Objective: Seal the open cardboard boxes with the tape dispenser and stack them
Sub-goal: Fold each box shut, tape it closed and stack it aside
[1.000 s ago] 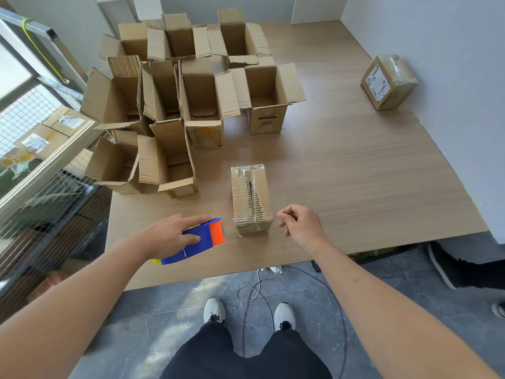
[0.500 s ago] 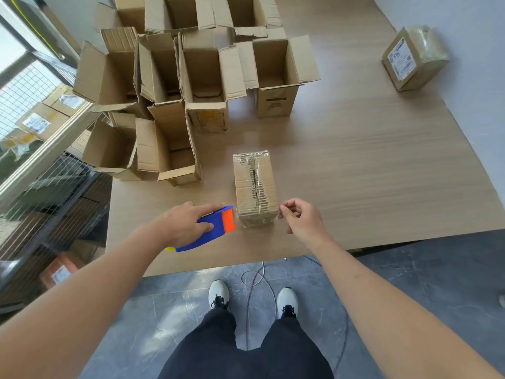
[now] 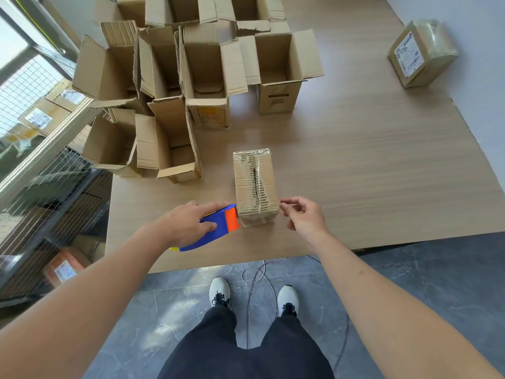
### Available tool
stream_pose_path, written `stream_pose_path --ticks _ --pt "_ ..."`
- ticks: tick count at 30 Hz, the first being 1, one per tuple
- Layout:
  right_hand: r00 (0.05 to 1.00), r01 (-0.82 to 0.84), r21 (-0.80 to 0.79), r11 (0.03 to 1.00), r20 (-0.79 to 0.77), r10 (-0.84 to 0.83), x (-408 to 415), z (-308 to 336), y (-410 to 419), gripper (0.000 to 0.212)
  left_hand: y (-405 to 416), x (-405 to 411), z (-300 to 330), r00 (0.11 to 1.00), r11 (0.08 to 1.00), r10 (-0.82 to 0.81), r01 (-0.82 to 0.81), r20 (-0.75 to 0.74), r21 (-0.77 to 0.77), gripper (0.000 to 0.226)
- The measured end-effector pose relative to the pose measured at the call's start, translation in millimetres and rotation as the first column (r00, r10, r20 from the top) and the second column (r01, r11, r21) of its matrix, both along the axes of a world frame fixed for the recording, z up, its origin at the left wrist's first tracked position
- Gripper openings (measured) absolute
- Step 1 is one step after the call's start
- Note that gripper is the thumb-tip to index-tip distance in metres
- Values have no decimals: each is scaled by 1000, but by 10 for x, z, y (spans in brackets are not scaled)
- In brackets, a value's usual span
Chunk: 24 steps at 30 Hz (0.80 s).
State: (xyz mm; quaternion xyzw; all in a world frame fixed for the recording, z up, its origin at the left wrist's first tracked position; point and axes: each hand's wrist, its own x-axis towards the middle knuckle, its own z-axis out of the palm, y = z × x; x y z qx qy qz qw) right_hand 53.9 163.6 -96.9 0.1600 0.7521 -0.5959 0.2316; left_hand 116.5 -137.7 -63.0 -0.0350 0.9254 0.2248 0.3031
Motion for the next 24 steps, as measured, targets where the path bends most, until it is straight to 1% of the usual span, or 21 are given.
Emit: stream_pose_path --ticks 3,6,9,12,16,17,18,19,20,21,22,23,24 --pt "998 65 -4 998 -13 -65 -49 36 -44 9 2 -3 3 1000 1000 -1 1 17 1 59" --pt "993 115 -68 991 34 -113 -58 89 -102 10 -5 -1 -4 999 1000 0 1 32 -8 58" --pt "988 147 -68 987 60 -143 -49 110 -114 8 -5 -4 -1 999 1000 -4 4 36 -5 58" --pt "997 72 -6 997 30 -72 -77 127 -106 4 -3 -12 5 999 1000 -13 13 41 -2 58" --pt "998 -60 80 995 31 57 -154 183 -74 21 1 -26 9 999 1000 -17 17 47 -1 58" --pt "994 -109 171 979 3 110 -165 200 -65 23 1 -29 8 999 1000 -16 17 49 -3 58" --pt "982 -153 307 939 -56 178 -168 211 -60 24 -1 -31 8 999 1000 -16 17 51 -5 58" --pt "962 -154 444 882 -136 237 -160 214 -57 24 -3 -33 6 998 1000 -17 17 54 -7 58" --pt "930 -115 533 839 -239 279 -146 219 -68 23 -6 -33 4 998 1000 -17 17 57 -6 58" --pt "880 -81 564 822 -346 325 -125 232 -91 24 -7 -31 2 998 1000 -16 16 59 -5 58" --pt "805 -84 578 811 -441 398 -103 229 -122 28 -7 -31 0 998 1000 -14 15 61 -2 58" --pt "708 -139 614 777 -487 511 -86 210 -161 35 -6 -29 -3 998 1000 -14 14 61 1 59" --pt "595 -216 679 702 -478 646 -67 180 -200 46 -5 -27 -4 998 1000 -14 13 60 5 59"
